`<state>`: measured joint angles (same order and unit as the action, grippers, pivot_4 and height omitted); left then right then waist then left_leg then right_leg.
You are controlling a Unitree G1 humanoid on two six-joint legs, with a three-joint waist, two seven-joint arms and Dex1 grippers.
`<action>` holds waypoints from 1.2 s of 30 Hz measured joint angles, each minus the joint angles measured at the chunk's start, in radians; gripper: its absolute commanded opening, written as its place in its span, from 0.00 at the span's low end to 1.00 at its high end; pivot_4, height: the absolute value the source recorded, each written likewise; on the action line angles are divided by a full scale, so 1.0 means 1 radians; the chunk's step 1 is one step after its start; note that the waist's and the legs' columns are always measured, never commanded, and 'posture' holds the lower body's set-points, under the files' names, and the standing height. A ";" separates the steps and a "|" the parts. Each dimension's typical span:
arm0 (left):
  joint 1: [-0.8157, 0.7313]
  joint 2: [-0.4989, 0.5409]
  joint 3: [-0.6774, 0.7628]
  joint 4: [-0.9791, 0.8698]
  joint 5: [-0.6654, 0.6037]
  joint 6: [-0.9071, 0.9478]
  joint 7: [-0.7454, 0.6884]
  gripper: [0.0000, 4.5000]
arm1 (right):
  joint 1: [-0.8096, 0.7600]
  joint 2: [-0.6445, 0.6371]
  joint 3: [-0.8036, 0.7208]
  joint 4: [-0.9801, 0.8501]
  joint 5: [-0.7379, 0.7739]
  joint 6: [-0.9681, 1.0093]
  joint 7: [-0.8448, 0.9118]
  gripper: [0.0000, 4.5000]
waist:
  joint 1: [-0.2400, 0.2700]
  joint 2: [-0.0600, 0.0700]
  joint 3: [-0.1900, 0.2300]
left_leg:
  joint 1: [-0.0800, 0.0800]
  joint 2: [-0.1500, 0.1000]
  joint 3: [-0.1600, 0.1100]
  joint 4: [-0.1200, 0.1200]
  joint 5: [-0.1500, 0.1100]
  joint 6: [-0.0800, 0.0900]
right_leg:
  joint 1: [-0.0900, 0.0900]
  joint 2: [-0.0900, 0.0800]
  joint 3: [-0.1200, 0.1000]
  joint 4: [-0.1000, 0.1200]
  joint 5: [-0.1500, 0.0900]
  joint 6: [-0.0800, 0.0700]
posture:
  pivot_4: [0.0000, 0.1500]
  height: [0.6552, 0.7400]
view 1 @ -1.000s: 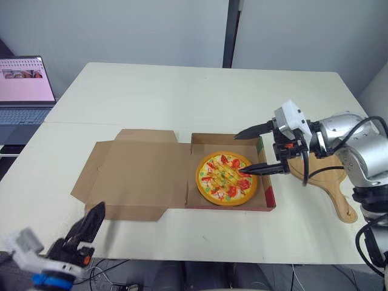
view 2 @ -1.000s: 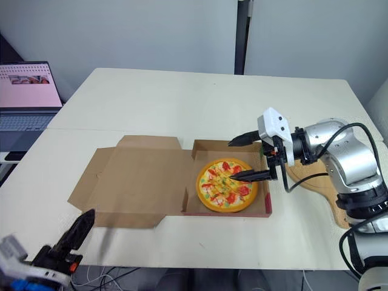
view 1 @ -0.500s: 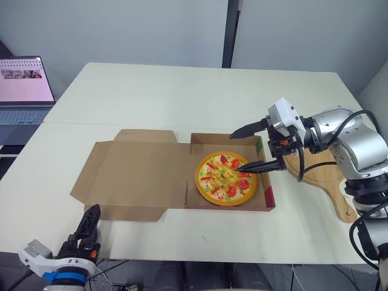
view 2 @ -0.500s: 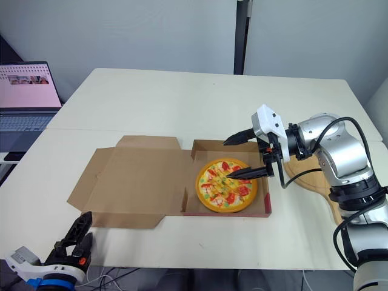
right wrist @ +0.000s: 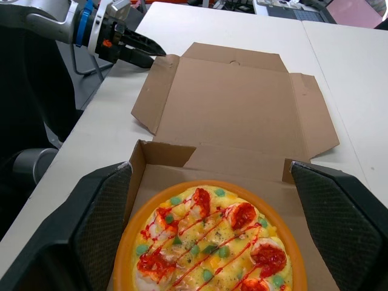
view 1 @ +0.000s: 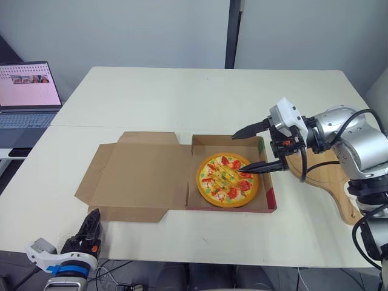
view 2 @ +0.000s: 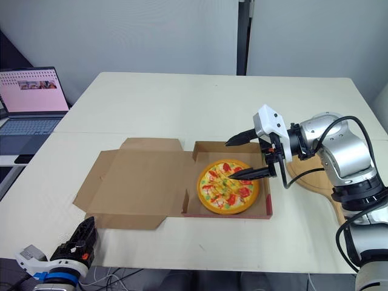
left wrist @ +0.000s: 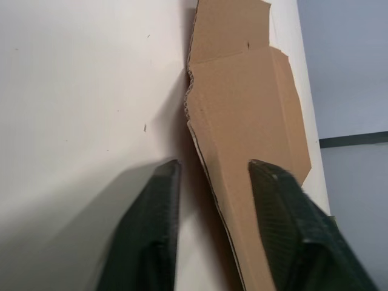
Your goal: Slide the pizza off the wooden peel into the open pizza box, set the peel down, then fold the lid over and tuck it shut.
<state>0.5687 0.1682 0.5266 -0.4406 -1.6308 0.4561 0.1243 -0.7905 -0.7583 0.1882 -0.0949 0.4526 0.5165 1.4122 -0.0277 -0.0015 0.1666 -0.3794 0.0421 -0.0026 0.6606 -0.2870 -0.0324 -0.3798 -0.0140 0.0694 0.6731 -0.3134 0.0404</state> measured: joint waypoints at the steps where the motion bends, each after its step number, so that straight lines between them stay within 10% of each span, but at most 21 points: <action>1: -0.006 0.008 -0.006 0.010 0.000 0.001 -0.001 0.18 | 0.000 0.000 0.000 0.000 0.000 0.000 0.001 1.00 | 0.000 0.001 0.000 | 0.000 0.000 0.000 0.000 0.000 0.000 | 0.000 0.000 0.000 0.000 0.000 0.000 | 1.00 0.96; 8: -0.013 0.015 -0.013 0.017 -0.014 0.006 -0.007 0.18 | -0.001 -0.006 0.000 -0.010 0.000 0.010 0.001 1.00 | 0.001 0.002 0.000 | -0.001 0.000 -0.006 -0.001 0.000 0.000 | 0.000 0.000 0.000 -0.001 0.000 0.000 | 1.00 0.96; 14: -0.019 0.017 -0.013 0.017 -0.047 0.003 -0.026 0.50 | -0.001 -0.006 0.000 -0.012 0.000 0.014 0.001 1.00 | 0.000 0.003 0.000 | -0.001 0.000 -0.007 -0.001 0.000 0.000 | 0.000 0.000 -0.001 -0.001 0.000 0.000 | 1.00 0.96; 36: -0.020 -0.018 -0.022 -0.073 -0.165 -0.069 0.042 0.50 | -0.004 -0.031 -0.004 -0.031 0.011 0.038 0.022 1.00 | -0.007 0.000 0.002 | -0.002 0.000 0.001 0.001 0.000 0.001 | 0.003 -0.002 0.004 -0.014 0.002 0.004 | 1.00 0.96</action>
<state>0.5488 0.1500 0.5051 -0.5136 -1.7962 0.3869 0.1664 -0.7942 -0.7892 0.1844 -0.1256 0.4639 0.5550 1.4339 -0.0346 -0.0017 0.1688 -0.3818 0.0419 -0.0020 0.6614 -0.2875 -0.0319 -0.3770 -0.0156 0.0732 0.6591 -0.3110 0.0446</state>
